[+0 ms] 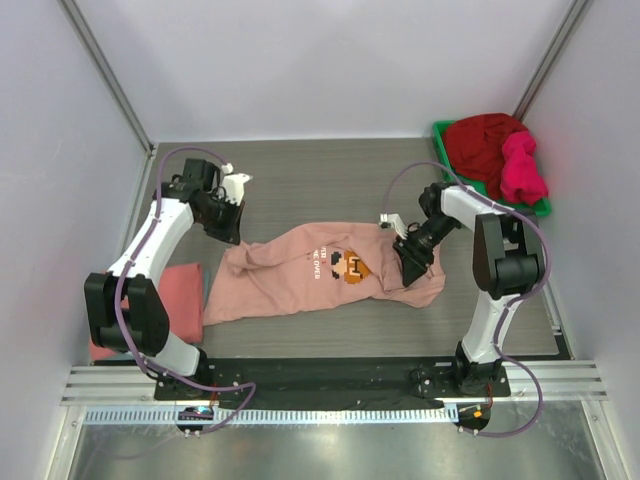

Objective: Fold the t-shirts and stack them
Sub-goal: Flatten the tshirt out

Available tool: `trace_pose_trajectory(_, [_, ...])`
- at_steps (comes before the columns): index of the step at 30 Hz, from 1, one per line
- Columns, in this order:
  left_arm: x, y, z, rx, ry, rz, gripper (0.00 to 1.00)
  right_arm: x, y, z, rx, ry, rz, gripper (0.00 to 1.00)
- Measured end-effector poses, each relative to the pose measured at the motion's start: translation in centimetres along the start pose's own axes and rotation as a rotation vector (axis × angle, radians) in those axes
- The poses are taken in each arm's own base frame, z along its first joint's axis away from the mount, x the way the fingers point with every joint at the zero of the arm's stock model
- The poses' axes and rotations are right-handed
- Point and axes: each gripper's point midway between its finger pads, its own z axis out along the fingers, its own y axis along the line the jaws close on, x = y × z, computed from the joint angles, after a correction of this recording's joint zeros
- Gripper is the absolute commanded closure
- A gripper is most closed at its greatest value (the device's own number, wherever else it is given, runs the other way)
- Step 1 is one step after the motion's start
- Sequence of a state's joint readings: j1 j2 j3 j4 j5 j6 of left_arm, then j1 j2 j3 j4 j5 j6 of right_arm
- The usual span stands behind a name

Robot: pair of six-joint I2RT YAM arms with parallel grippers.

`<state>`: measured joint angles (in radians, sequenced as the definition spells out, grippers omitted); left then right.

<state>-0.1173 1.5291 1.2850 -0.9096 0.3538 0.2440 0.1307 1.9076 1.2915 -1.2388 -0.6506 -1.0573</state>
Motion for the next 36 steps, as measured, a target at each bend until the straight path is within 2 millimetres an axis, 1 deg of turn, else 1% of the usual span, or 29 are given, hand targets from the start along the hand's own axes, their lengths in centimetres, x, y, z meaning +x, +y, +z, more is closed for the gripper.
trace_pose_trajectory(14, [0.1,0.5,0.0,-0.023,0.006,0.002,1.00,0.2,0.7,0.7,-0.056,0.032,-0.014,0.65])
trace_pose_trajectory(21, [0.2,0.7,0.1,-0.031,0.013,0.002,1.00,-0.1,1.0,1.1,-0.077,0.040,-0.036,0.69])
trace_pose_trajectory(25, [0.3,0.8,0.1,-0.036,0.016,0.003,1.00,-0.4,0.9,1.1,-0.075,0.038,-0.039,0.66])
trace_pose_trajectory(32, [0.3,0.8,0.2,-0.038,0.015,0.004,1.00,-0.6,0.6,1.1,-0.061,0.033,-0.032,0.66])
trace_pose_trajectory(34, [0.3,0.9,0.2,-0.038,0.014,0.005,1.00,-0.7,0.4,1.1,-0.054,0.031,-0.029,0.69])
trace_pose_trajectory(35, [0.2,0.9,0.2,-0.039,0.014,0.005,1.00,-0.8,0.3,1.1,-0.051,0.029,-0.028,0.74])
trace_pose_trajectory(36, [0.2,0.9,0.2,-0.038,0.013,0.005,1.00,-0.9,0.3,1.1,-0.047,0.028,-0.029,0.76])
